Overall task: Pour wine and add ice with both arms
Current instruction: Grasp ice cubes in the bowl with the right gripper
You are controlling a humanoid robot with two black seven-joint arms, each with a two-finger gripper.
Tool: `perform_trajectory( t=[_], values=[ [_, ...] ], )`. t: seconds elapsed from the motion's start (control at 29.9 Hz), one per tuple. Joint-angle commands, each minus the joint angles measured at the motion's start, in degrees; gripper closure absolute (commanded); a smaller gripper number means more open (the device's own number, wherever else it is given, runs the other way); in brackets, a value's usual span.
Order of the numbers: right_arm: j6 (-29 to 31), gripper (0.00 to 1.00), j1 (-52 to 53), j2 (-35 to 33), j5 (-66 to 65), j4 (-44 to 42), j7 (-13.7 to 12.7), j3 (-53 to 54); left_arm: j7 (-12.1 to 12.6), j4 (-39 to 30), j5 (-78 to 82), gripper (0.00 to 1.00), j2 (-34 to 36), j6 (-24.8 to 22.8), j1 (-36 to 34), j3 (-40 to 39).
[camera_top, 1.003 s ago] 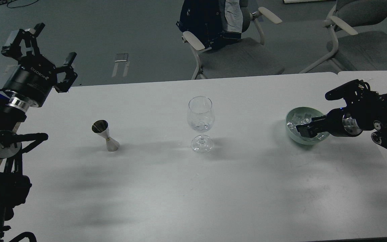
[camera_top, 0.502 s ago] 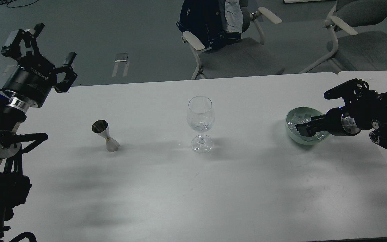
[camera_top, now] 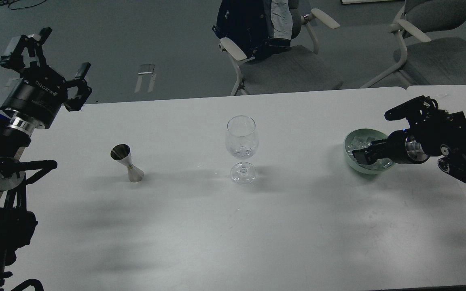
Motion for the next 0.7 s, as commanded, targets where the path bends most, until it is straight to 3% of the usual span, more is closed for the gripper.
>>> perform_trajectory(
  t=[0.0,0.4,0.53,0.67],
  values=[
    [0.01,0.35,-0.15,0.65,-0.01,-0.66,0.01,0.06,-0.01,0.03,0.0,0.02,-0.05,0.0,0.09,0.0],
    [-0.35,0.37,-0.15,0.83,0.17,-0.75,0.01,0.06,-0.09,0.03,0.0,0.02,-0.05,0.0,0.18,0.0],
    [-0.52,0.52,-0.15,0.56,0.26,-0.75,0.18,0.06,-0.09,0.03,0.0,0.02,0.12,0.0,0.18,0.0],
    [-0.61,0.59,-0.15,0.39,0.26,-0.67,0.36,0.06,-0.09,0.03,0.0,0.02,0.12,0.0,0.18,0.0]
  ],
)
